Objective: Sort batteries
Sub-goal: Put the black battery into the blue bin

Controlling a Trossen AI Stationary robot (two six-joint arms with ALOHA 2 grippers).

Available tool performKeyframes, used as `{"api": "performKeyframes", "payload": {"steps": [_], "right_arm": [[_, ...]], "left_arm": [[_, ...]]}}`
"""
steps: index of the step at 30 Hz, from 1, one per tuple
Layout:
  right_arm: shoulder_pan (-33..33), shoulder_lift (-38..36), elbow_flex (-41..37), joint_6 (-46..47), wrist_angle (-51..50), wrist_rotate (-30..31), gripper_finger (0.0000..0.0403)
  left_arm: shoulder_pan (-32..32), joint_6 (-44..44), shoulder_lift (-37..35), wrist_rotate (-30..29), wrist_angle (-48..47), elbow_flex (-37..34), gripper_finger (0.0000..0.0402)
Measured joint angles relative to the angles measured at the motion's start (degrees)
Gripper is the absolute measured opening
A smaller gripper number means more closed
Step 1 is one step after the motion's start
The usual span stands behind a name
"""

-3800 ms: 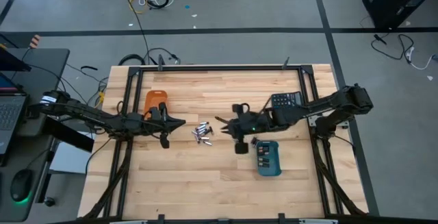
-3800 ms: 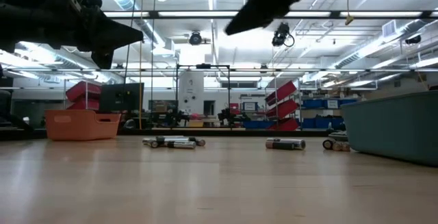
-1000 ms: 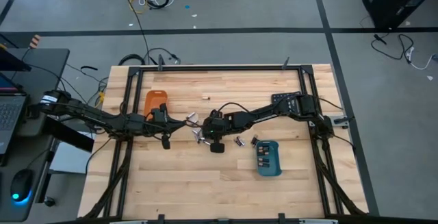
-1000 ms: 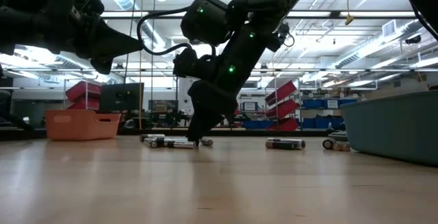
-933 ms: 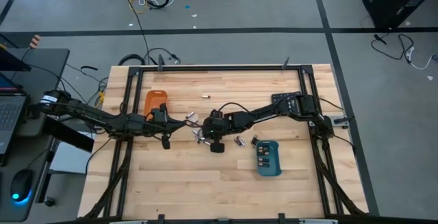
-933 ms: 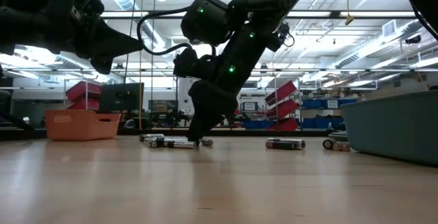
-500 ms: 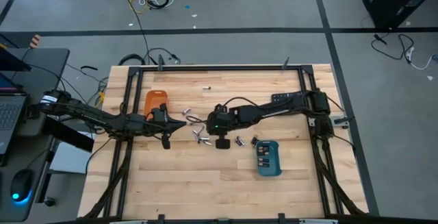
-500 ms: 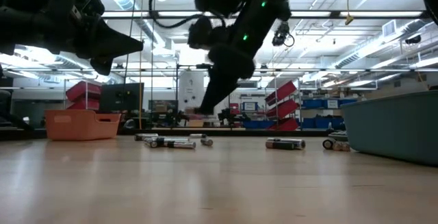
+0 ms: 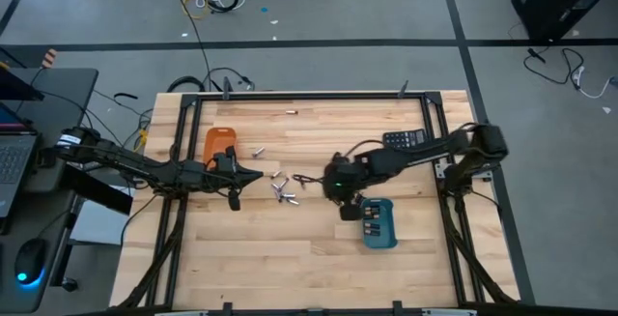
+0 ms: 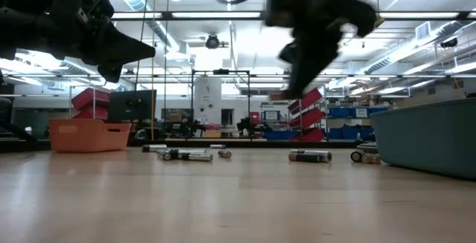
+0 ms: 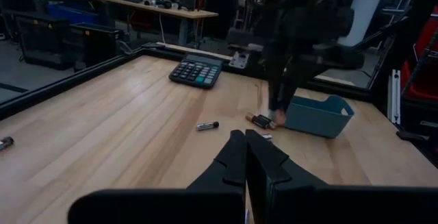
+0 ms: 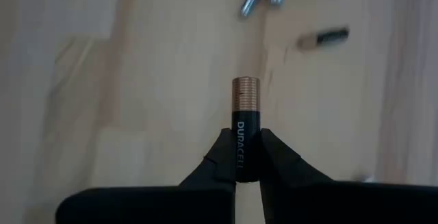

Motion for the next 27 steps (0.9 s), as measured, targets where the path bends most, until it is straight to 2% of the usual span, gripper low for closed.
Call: {"api": "performKeyframes", "payload": {"steps": [8, 14, 16, 21, 27], "right_arm": [[5.78, -13.20, -13.48, 9.75, 0.28, 3.03, 0.0023], [9.64, -19.59, -21.28, 18.68, -0.22, 3.38, 0.0023], [10.58, -21.02, -22.99, 21.44, -0.24, 3.49, 0.0024], [12.14, -23.47, -25.70, 27.64, 0.00, 3.51, 0.0057], [12.61, -23.76, -26.03, 32.71, -1.19, 3.56, 0.0084]], "left_arm": [[0.02, 0.00, 0.00, -1.26, -0.04, 0.00, 0.0000], [0.02, 0.00, 0.00, -2.10, -0.03, 0.00, 0.0000], [0.02, 0.00, 0.00, -2.29, -0.02, 0.00, 0.0000], [0.02, 0.00, 0.00, -2.71, -0.02, 0.00, 0.0000], [0.02, 0.00, 0.00, -2.79, 0.00, 0.00, 0.0000]]}}
